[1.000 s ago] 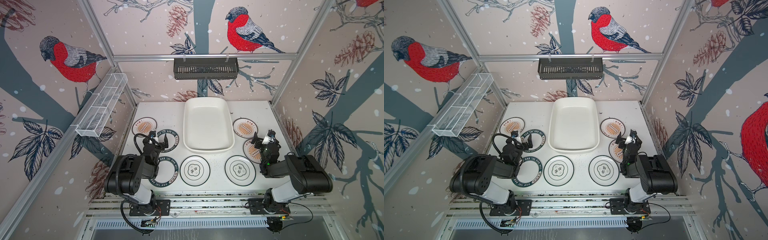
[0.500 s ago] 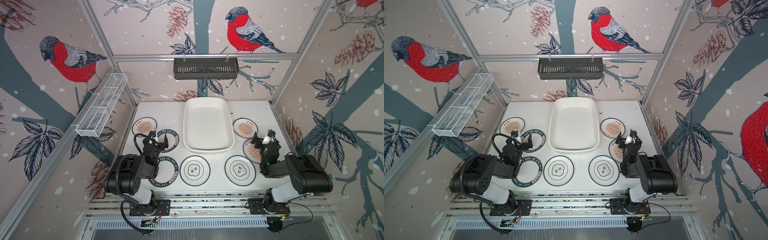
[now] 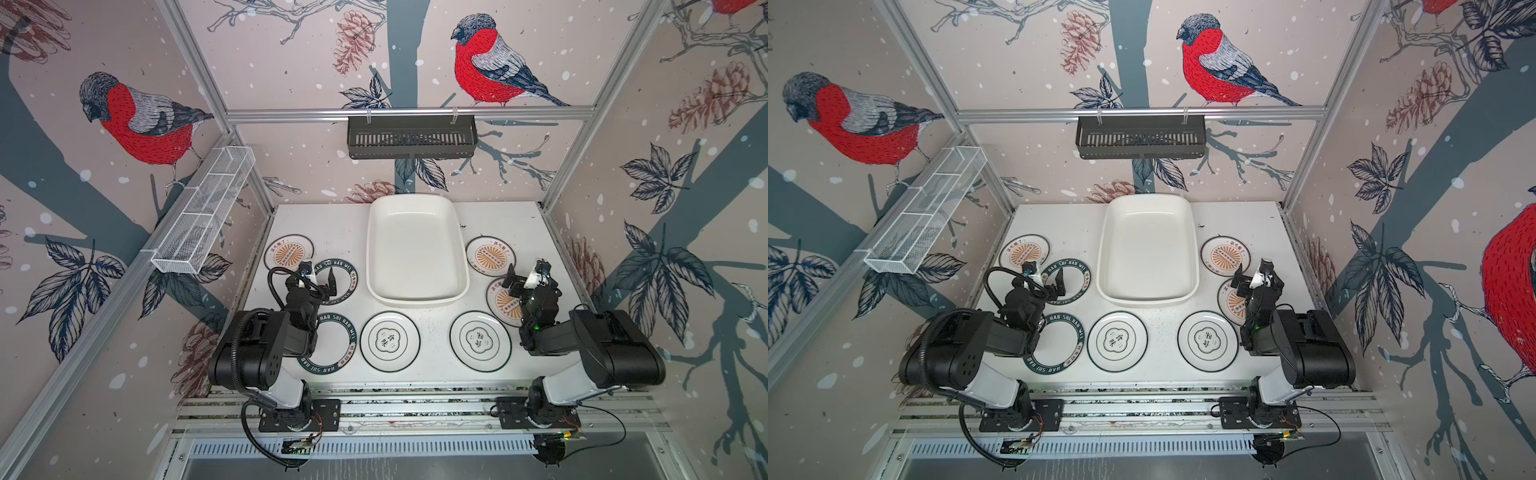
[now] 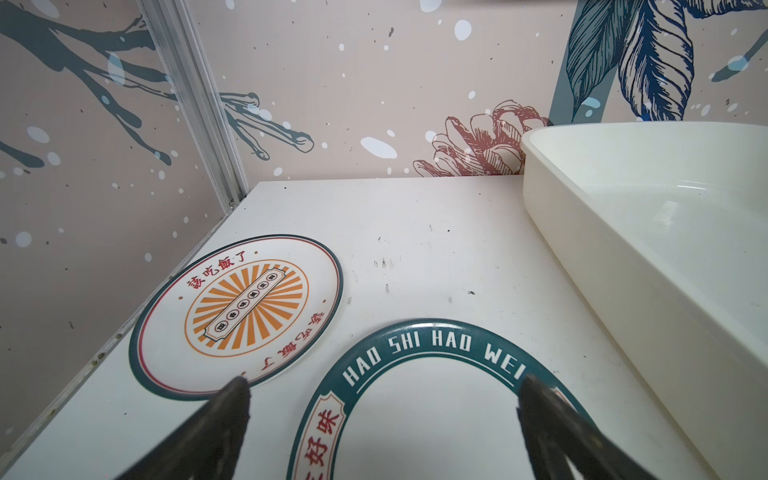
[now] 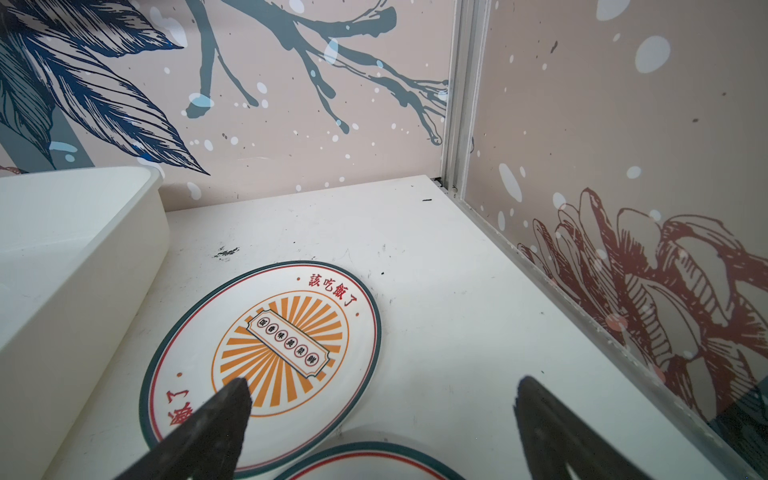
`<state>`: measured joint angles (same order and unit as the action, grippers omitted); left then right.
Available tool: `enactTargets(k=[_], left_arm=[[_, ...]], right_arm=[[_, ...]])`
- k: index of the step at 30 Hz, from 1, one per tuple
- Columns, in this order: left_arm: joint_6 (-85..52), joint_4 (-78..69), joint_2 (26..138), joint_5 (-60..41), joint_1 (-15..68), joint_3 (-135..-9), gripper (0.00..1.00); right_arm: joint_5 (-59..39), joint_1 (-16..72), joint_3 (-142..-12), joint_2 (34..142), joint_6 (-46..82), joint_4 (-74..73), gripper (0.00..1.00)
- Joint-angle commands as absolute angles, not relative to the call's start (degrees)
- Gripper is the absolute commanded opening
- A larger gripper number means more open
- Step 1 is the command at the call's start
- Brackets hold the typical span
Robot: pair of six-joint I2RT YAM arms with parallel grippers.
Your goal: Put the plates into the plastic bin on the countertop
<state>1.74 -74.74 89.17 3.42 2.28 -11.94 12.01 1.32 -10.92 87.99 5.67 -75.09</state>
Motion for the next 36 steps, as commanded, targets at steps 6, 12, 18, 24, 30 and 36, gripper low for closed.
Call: enactTargets(k=[6, 12, 18, 24, 30, 36], left_arm=[[2.1, -77.2, 89.0, 3.3, 2.3, -11.9, 0.99], [2.0, -77.3, 89.0, 3.3, 2.3, -11.9, 0.98], [1.0, -72.6, 86.7, 7.2, 2.4, -13.6, 0.98], [0.8, -60.2, 81.7, 6.2, 2.4, -17.8, 0.98], [3.1, -43.4, 73.8, 2.1, 2.4, -23.4, 0.98], [5.9, -15.2, 73.6, -3.4, 2.5, -38.5, 0.98]], right_arm=[[12.8, 1.4, -10.9, 88.0, 5.1, -77.1, 1.00], [12.8, 1.4, -11.0, 88.0, 5.1, -76.9, 1.00], [15.3, 2.4, -12.4, 85.8, 4.8, -72.8, 1.00], [19.9, 3.1, -24.0, 79.2, 6.7, -47.9, 1.00], [9.8, 3.1, -37.0, 74.6, 20.2, -23.2, 1.00], [-6.1, 1.4, -38.9, 73.6, 30.2, -21.5, 1.00]])
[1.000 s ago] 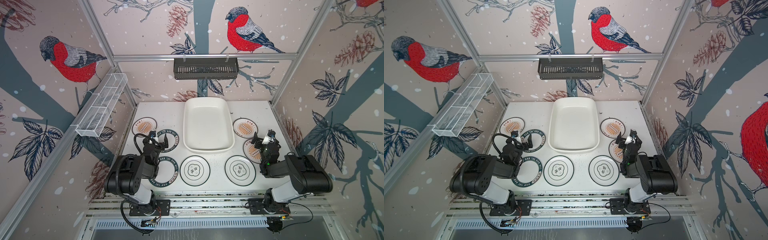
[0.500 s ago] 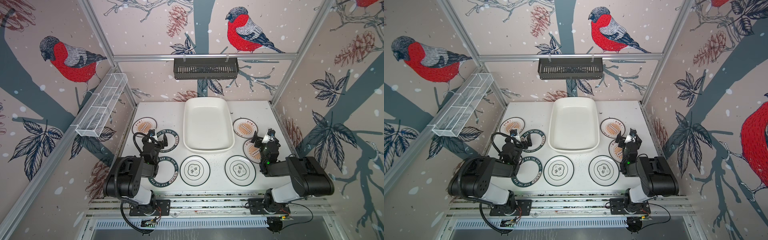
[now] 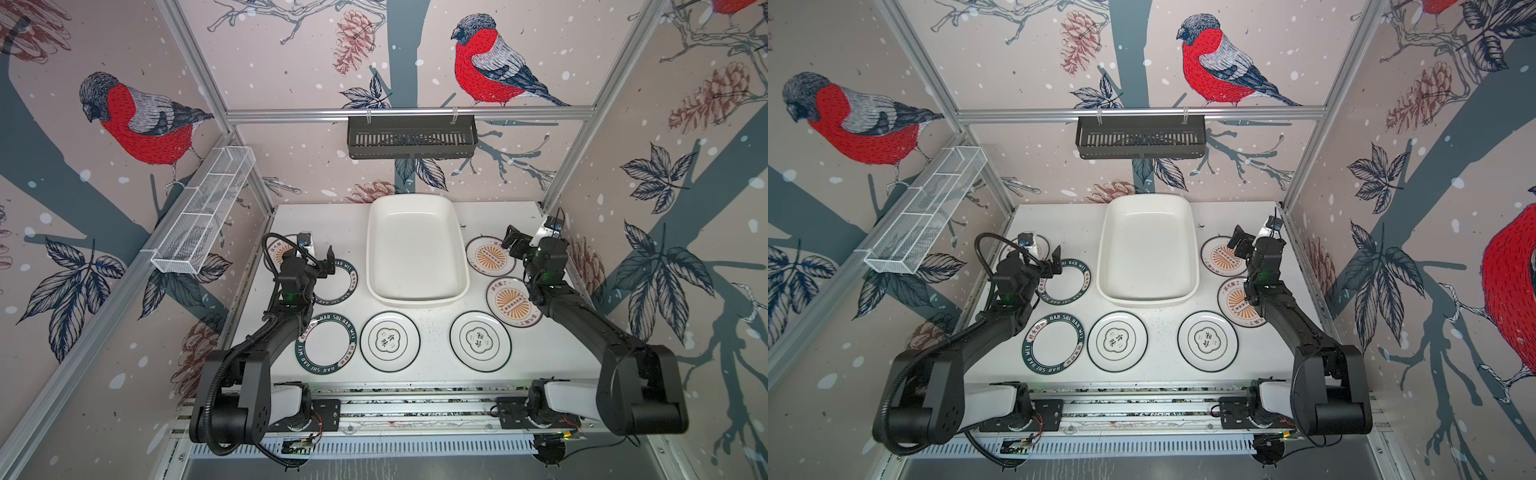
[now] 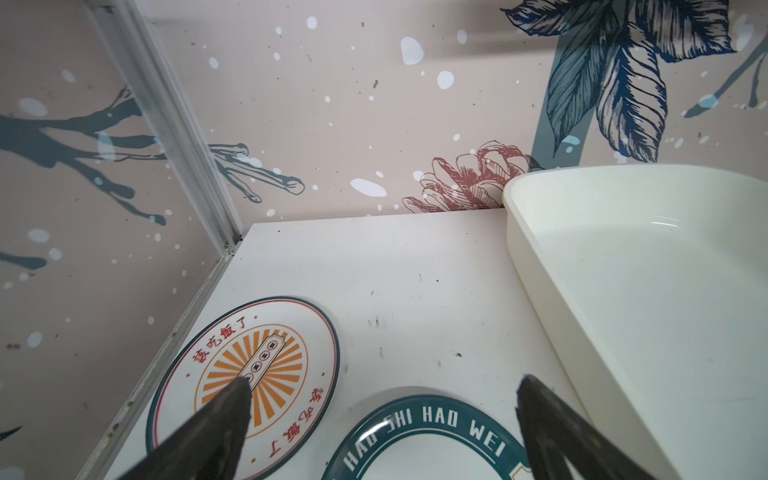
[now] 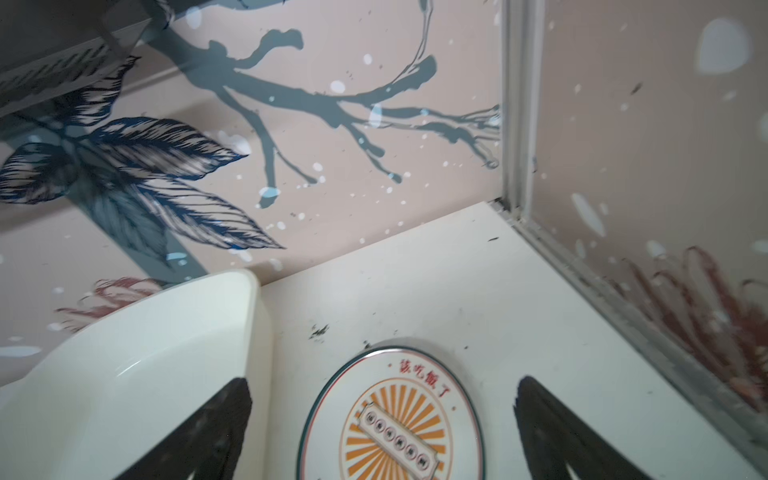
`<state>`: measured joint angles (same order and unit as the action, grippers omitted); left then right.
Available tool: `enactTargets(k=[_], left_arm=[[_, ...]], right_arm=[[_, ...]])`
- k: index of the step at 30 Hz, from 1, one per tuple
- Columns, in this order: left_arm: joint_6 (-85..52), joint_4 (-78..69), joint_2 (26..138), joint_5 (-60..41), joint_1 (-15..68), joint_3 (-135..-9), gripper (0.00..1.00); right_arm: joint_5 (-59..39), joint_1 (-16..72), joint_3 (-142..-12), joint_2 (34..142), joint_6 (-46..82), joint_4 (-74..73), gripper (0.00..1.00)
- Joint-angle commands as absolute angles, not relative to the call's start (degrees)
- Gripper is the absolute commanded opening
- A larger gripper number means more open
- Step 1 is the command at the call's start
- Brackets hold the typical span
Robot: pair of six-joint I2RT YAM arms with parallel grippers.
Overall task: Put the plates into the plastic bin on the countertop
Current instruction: 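Move the right gripper to the far orange sunburst plate while the left arm rises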
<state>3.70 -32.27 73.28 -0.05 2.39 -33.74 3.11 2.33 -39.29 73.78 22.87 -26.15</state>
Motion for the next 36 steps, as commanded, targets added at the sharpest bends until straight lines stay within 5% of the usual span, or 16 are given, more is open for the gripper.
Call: enactTargets(k=[1, 9, 15, 23, 36], left_arm=[[6.7, -11.1, 73.9, -4.7, 2.4, -41.0, 0.98], [8.7, 8.6, 75.3, -16.8, 2.4, -56.6, 0.97], [10.9, 21.4, 79.7, -24.2, 2.4, -67.9, 0.98], [14.3, 26.0, 80.3, -30.0, 2.4, -70.1, 0.97], [13.9, 28.7, 83.5, -39.2, 2.4, -72.0, 0.97]], right_arm=[[-7.0, 0.8, -39.2, 73.7, 31.0, -20.8, 1.00], [-15.8, -6.2, -45.2, 78.4, 29.2, -8.2, 0.97], [-23.6, -12.0, -50.2, 87.0, 27.7, -2.8, 0.80], [-28.1, -14.9, -53.4, 97.0, 26.5, -4.1, 0.67], [-31.6, -16.9, -56.6, 107.0, 25.1, -5.1, 0.65]])
